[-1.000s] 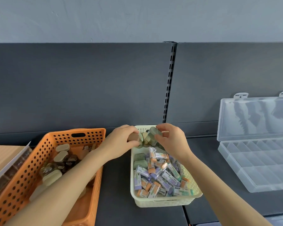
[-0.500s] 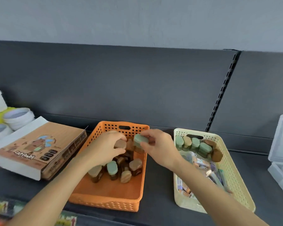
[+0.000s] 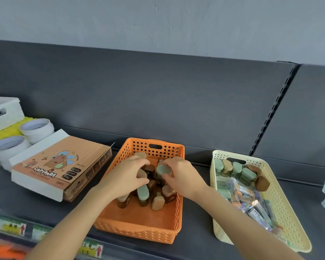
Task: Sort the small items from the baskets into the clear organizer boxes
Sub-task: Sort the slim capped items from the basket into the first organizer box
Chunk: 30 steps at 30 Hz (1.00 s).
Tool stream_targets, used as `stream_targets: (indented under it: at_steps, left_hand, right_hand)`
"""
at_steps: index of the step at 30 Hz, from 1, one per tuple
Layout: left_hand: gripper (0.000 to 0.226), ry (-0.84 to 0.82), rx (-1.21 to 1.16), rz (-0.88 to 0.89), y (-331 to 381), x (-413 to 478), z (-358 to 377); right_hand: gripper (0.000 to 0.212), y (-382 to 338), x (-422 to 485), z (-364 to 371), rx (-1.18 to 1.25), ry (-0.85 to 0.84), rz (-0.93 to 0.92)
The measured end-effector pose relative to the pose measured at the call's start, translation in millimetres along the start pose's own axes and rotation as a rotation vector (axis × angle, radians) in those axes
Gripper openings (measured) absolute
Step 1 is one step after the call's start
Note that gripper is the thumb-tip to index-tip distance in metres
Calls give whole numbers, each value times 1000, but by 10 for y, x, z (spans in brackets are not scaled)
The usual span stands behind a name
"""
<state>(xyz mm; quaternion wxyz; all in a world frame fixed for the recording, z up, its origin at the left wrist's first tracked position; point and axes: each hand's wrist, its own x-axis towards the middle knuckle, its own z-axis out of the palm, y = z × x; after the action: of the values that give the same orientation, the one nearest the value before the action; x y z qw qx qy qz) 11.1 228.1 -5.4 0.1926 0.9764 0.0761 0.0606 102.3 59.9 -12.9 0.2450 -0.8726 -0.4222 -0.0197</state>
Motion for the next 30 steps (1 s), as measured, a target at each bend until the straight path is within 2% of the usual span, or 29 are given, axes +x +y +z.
stream_targets:
  at_steps: [6, 11, 15, 18, 24, 30]
  left_hand:
    - [49, 39, -66, 96, 326, 48, -49]
    - [46, 26, -74, 192, 682, 165, 62]
    - [45, -35, -95, 280, 1004, 303, 224]
    - [44, -80, -84, 355, 1265, 421, 387]
    - [43, -219, 55, 405, 1640, 694, 782]
    - [42, -348, 290, 397, 1780, 912, 1004]
  right_hand:
    - [26, 140, -225, -247, 73, 106, 83]
    - [37, 507, -495, -497, 10, 194, 223]
    - [34, 780, -714, -685, 14, 216, 375]
    - [27, 912, -882, -763, 8, 223, 414]
    - [10, 1110, -1148, -874, 47, 248, 518]
    - [23, 1324, -1258, -1002, 199, 281, 601]
